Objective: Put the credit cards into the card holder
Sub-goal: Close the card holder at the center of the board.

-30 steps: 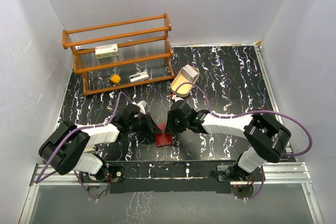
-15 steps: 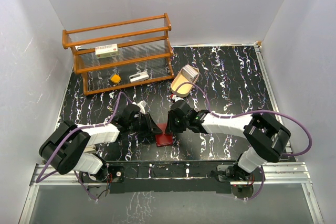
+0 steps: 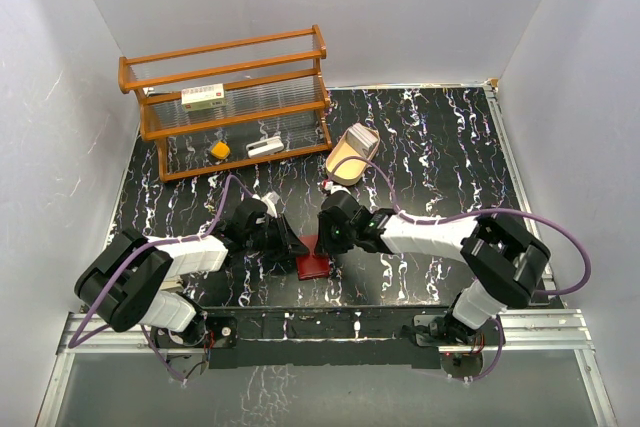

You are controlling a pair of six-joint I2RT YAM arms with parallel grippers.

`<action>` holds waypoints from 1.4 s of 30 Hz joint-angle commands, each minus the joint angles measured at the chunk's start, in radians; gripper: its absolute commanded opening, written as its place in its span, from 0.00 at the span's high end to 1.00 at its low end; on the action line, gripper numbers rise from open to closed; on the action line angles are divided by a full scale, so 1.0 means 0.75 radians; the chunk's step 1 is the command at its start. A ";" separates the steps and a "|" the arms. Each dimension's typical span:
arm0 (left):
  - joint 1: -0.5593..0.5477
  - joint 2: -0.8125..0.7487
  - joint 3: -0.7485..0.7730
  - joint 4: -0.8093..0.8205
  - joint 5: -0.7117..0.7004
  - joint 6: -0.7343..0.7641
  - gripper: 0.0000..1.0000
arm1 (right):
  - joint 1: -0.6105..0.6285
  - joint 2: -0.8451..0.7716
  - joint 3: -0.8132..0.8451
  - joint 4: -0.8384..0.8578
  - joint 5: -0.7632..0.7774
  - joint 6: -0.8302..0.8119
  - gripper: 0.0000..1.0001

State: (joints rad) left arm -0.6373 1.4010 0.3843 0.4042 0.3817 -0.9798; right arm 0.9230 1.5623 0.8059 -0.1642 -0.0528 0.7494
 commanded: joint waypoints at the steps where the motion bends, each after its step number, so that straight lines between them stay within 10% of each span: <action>1: -0.018 0.044 -0.015 -0.064 -0.043 0.025 0.87 | 0.028 0.071 0.049 -0.066 0.049 -0.032 0.92; 24: -0.024 0.039 -0.041 -0.020 -0.038 0.001 0.87 | 0.130 0.374 0.233 -0.419 0.335 -0.122 0.94; 42: -0.012 -0.270 0.030 -0.436 -0.245 -0.041 0.81 | 0.198 0.291 0.065 -0.245 0.418 -0.093 0.96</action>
State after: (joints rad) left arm -0.6502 1.2129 0.3843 0.1547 0.2264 -1.0061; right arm 1.0592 1.6821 0.9646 -0.3290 0.2405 0.6800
